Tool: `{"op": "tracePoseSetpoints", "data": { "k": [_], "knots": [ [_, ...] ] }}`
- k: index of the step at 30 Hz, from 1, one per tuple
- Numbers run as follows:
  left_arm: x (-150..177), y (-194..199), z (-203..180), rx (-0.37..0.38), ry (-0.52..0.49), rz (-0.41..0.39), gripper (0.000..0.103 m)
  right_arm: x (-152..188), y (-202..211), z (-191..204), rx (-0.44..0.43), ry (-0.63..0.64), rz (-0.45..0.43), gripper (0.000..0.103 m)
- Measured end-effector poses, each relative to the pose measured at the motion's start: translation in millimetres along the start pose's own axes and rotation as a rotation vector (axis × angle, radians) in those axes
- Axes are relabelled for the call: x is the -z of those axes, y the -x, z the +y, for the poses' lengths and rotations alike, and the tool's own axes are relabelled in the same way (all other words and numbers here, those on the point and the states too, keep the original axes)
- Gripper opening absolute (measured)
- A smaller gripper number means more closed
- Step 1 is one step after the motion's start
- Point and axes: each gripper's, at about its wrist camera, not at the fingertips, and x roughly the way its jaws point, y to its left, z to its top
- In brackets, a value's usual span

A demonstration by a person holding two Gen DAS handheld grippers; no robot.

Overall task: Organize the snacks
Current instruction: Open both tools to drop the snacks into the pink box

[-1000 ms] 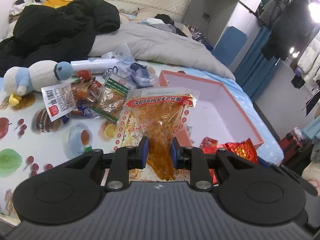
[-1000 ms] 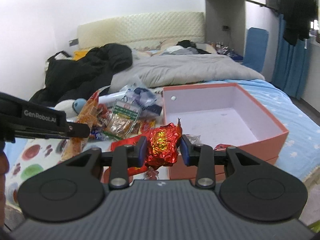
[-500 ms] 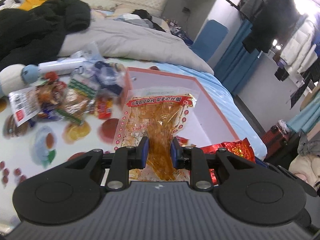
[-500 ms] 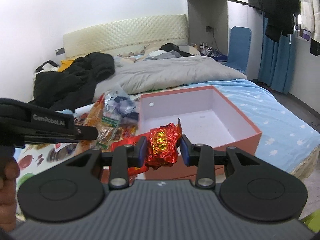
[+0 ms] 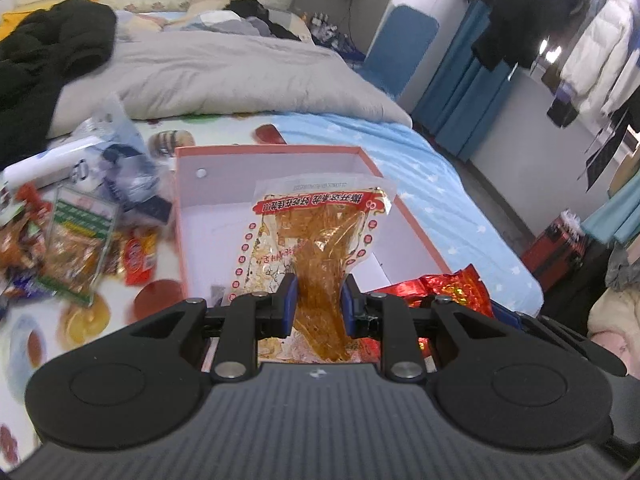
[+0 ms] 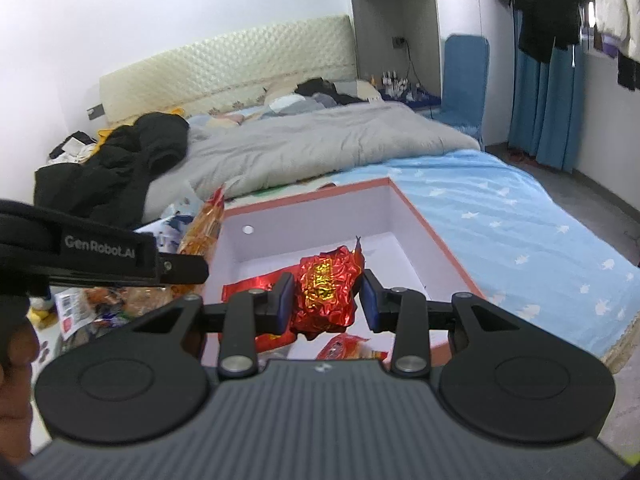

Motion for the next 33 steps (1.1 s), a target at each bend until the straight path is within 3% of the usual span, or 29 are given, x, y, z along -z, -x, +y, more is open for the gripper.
{"op": "tracePoseSetpoints", "data": {
  "k": [9, 17, 21, 24, 25, 27, 33],
  "knots": [
    [-28, -99, 9, -0.046, -0.02, 0.096, 0.027, 1, -83, -33, -0.003, -0.01, 0.084, 0.038],
    [-33, -144, 18, -0.05, -0.02, 0.155, 0.027, 7, -136, -50, -0.012, -0.047, 0.156, 0.038],
    [-35, -148, 18, -0.053, -0.022, 0.161, 0.027, 7, -146, -54, -0.016, -0.062, 0.163, 0.039],
    [-36, -146, 20, -0.032, 0.0, 0.186, 0.035, 6, -148, -54, 0.009, -0.037, 0.16, 0.04],
    [-37, -143, 21, -0.026, 0.006, 0.181, 0.035, 5, -147, -54, 0.011, -0.034, 0.155, 0.041],
    [-37, -133, 18, -0.047, -0.018, 0.166, 0.035, 4, -144, -56, 0.013, -0.041, 0.152, 0.054],
    [-33, -92, 12, -0.051, -0.029, 0.118, 0.035, 0, -116, -54, -0.009, -0.041, 0.118, 0.055]
  ]
}}
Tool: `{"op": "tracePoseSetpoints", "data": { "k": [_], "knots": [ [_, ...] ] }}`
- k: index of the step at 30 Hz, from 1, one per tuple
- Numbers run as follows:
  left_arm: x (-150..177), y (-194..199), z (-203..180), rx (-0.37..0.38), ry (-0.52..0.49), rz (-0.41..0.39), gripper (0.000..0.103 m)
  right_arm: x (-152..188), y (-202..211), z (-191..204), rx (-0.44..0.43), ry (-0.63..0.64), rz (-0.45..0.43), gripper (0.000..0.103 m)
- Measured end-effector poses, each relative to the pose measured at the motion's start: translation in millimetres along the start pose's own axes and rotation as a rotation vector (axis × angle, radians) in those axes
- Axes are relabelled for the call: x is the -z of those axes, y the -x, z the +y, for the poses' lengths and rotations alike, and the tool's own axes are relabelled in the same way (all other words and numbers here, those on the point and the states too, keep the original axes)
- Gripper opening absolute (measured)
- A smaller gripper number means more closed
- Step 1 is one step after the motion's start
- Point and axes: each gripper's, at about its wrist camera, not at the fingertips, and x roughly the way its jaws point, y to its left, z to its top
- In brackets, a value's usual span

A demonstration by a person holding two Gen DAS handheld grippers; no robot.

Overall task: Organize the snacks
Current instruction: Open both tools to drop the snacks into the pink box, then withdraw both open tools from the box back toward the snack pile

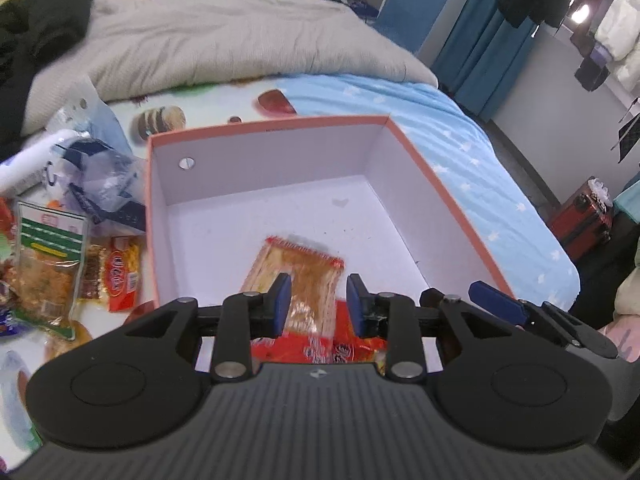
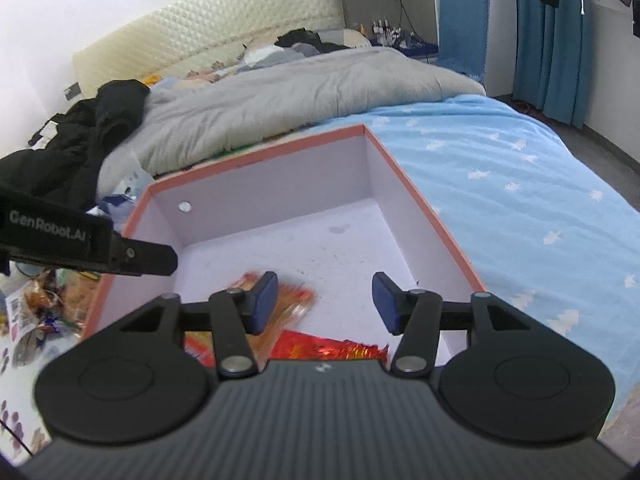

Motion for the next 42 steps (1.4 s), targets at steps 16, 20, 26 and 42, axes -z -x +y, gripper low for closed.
{"op": "tracePoseSetpoints", "data": {
  "k": [16, 20, 26, 42],
  "knots": [
    [64, 151, 5, -0.02, -0.001, -0.166, 0.035, 10, 116, 47, -0.031, 0.043, -0.123, 0.055],
    [86, 183, 14, -0.034, 0.008, -0.201, 0.035, 21, 143, 60, -0.048, 0.045, -0.146, 0.055],
    [122, 227, 27, -0.059, 0.015, -0.244, 0.035, 41, 175, 80, -0.082, 0.054, -0.168, 0.055],
    [212, 274, 63, -0.123, 0.101, -0.287, 0.035, 93, 211, 123, -0.186, 0.117, -0.172, 0.055]
  ]
}}
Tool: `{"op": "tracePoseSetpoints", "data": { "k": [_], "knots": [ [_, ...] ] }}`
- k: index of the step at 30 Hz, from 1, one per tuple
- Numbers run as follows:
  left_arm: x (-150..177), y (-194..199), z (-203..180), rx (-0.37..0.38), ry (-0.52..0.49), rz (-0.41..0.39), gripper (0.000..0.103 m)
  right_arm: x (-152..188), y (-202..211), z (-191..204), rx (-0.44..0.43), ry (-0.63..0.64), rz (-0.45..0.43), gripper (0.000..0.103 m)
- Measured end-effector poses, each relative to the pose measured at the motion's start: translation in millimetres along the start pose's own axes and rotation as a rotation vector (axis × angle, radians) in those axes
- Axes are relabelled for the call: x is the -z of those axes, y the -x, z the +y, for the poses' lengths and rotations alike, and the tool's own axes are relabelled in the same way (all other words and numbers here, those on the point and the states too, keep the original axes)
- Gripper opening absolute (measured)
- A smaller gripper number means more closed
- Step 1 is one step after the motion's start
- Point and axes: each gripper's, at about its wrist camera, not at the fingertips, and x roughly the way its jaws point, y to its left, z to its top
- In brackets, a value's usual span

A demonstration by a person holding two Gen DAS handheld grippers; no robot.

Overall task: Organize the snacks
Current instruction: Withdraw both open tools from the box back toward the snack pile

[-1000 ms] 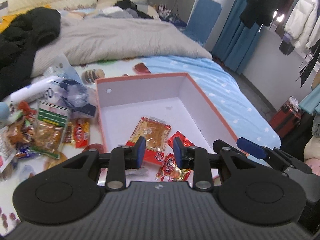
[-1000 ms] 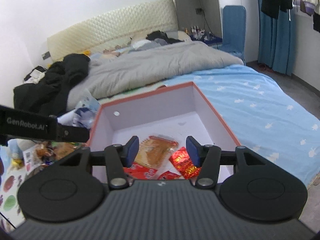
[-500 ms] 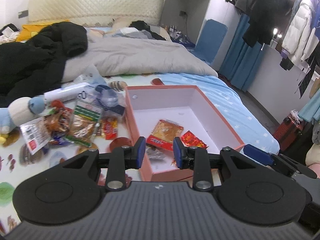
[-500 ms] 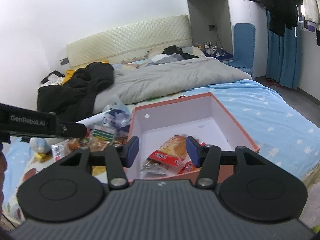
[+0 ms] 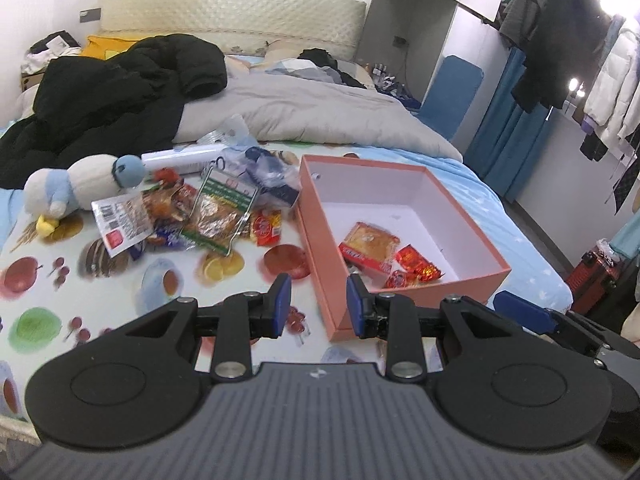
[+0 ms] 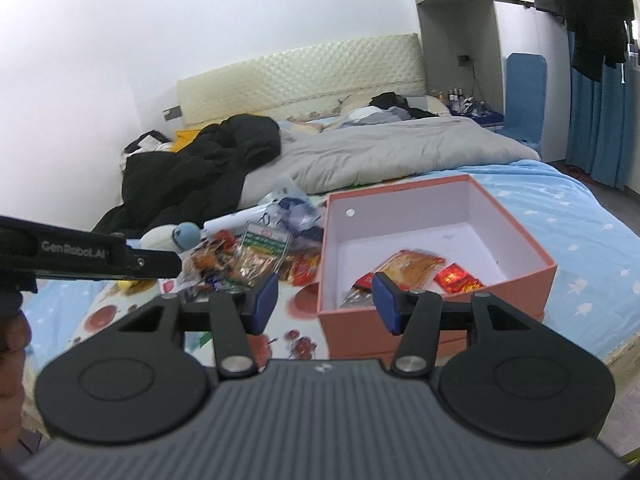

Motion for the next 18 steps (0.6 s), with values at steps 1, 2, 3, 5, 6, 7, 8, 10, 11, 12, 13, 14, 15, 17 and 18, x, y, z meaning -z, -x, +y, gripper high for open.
{"op": "tracePoseSetpoints", "data": {
  "k": [1, 2, 3, 5, 6, 7, 8, 10, 11, 12, 13, 14, 15, 17, 18],
  "knots": [
    [4, 0, 1, -0.007, -0.002, 0.0, 0.035, 3, 0, 2, -0.005, -0.002, 0.003, 0.055],
    [7, 1, 3, -0.013, -0.001, 0.0, 0.035, 7, 0, 4, -0.011, -0.006, 0.007, 0.055],
    [12, 3, 6, -0.018, 0.002, 0.0, 0.035, 10, -1, 7, -0.016, -0.01, 0.012, 0.055],
    [17, 2, 13, -0.029, 0.012, 0.012, 0.035, 15, -1, 11, -0.029, -0.011, 0.018, 0.055],
    [20, 2, 17, -0.035, 0.018, 0.016, 0.035, 17, -2, 14, -0.038, -0.004, 0.023, 0.055],
    [22, 0, 20, -0.043, 0.023, 0.02, 0.035, 19, -1, 15, -0.045, 0.0, 0.024, 0.055],
    [23, -1, 24, -0.049, 0.03, 0.025, 0.035, 21, -1, 15, -0.052, 0.003, 0.025, 0.055],
    [26, -2, 31, -0.053, 0.046, 0.024, 0.035, 22, -4, 17, -0.064, 0.009, 0.034, 0.055],
    [27, -3, 35, -0.056, 0.051, 0.022, 0.035, 22, -5, 18, -0.068, 0.015, 0.036, 0.055],
    [29, -3, 38, -0.061, 0.055, 0.02, 0.035, 23, -7, 19, -0.071, 0.022, 0.035, 0.055],
    [30, -5, 42, -0.066, 0.058, 0.021, 0.035, 23, -8, 21, -0.072, 0.028, 0.037, 0.055],
    [30, -6, 46, -0.07, 0.063, 0.025, 0.035, 25, -9, 22, -0.075, 0.033, 0.04, 0.055],
    [31, -8, 50, -0.07, 0.07, 0.03, 0.035, 26, -11, 24, -0.079, 0.038, 0.044, 0.055],
    [34, -9, 59, -0.069, 0.09, 0.038, 0.035, 29, -15, 28, -0.083, 0.049, 0.057, 0.055],
    [37, -9, 63, -0.074, 0.095, 0.037, 0.035, 31, -16, 29, -0.088, 0.054, 0.057, 0.055]
  ]
}}
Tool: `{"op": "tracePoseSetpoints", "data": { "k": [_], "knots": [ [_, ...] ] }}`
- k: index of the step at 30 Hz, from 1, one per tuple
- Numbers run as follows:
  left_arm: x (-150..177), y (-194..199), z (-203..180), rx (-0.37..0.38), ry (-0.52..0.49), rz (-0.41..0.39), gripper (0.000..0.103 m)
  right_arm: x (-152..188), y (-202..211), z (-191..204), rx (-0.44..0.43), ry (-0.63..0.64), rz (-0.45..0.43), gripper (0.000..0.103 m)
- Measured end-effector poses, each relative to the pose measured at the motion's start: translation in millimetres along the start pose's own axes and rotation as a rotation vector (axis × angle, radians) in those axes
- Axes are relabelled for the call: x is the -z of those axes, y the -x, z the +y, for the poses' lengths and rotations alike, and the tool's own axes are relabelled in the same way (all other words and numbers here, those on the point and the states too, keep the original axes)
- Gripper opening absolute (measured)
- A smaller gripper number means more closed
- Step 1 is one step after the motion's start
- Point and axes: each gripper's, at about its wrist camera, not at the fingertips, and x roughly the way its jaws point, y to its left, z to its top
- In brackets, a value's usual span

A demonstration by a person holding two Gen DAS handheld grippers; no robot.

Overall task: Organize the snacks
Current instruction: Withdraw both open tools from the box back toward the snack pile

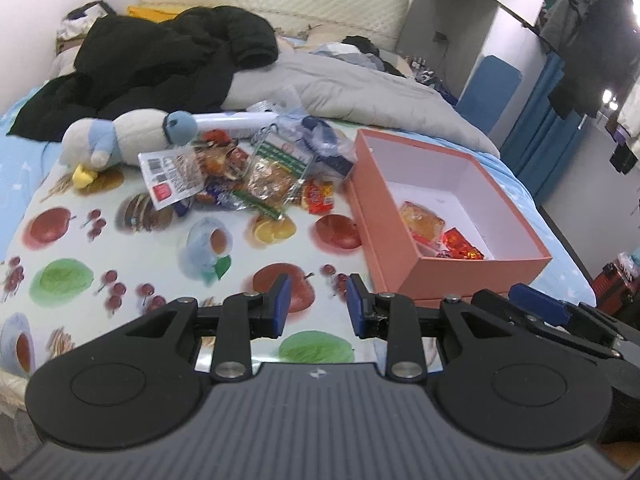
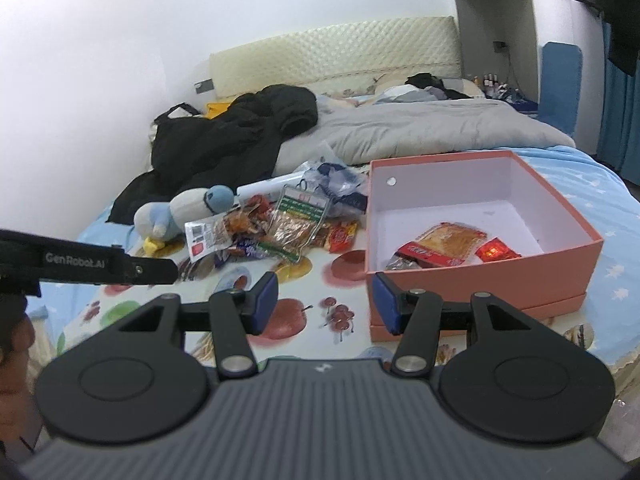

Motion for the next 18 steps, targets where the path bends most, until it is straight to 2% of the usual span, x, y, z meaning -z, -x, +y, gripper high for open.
{"op": "tracePoseSetpoints", "data": {
  "k": [9, 18],
  "knots": [
    [15, -10, 30, -0.02, 0.026, 0.029, 0.035, 17, -15, 16, -0.032, 0.026, 0.041, 0.055],
    [7, -33, 50, -0.029, 0.039, 0.042, 0.035, 21, -34, 24, -0.029, 0.021, 0.056, 0.055]
  ]
}}
